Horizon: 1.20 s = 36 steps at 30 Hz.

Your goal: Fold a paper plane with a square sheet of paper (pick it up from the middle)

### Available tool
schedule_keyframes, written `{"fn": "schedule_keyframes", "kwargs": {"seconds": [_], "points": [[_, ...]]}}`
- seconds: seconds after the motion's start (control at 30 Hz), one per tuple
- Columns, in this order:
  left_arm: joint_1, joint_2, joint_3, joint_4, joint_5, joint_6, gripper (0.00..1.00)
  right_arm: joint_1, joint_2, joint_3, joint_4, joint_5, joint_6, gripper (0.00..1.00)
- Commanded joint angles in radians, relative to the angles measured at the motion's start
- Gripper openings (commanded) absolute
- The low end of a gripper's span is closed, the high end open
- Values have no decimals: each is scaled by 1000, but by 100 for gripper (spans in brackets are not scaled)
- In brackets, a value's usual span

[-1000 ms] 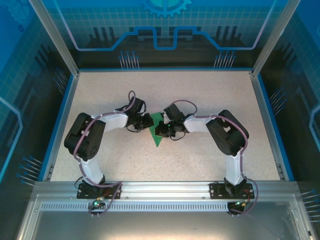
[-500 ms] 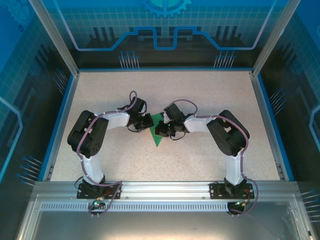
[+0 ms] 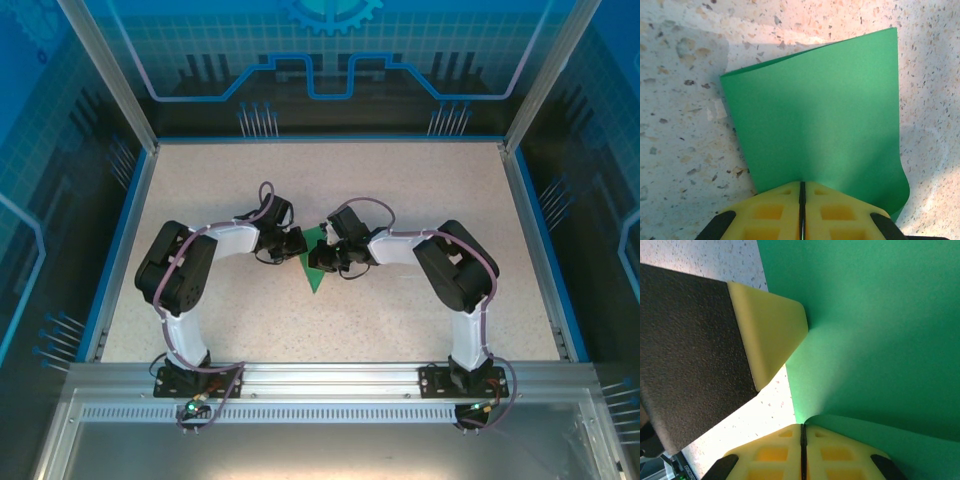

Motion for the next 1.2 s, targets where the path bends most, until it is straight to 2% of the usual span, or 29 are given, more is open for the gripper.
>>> {"fn": "schedule_keyframes", "kwargs": {"seconds": [0.0,0.53,1.17], "points": [[-1,38,-14,-27,1,21,12,15,25,19,10,-16,-3,10],[-6,43,-16,-26,1,20,12,17,43,10,62,-59,-7,10],[-9,43,-18,-26,1,18,12,17,65,17,33,-26,-3,10]]}}
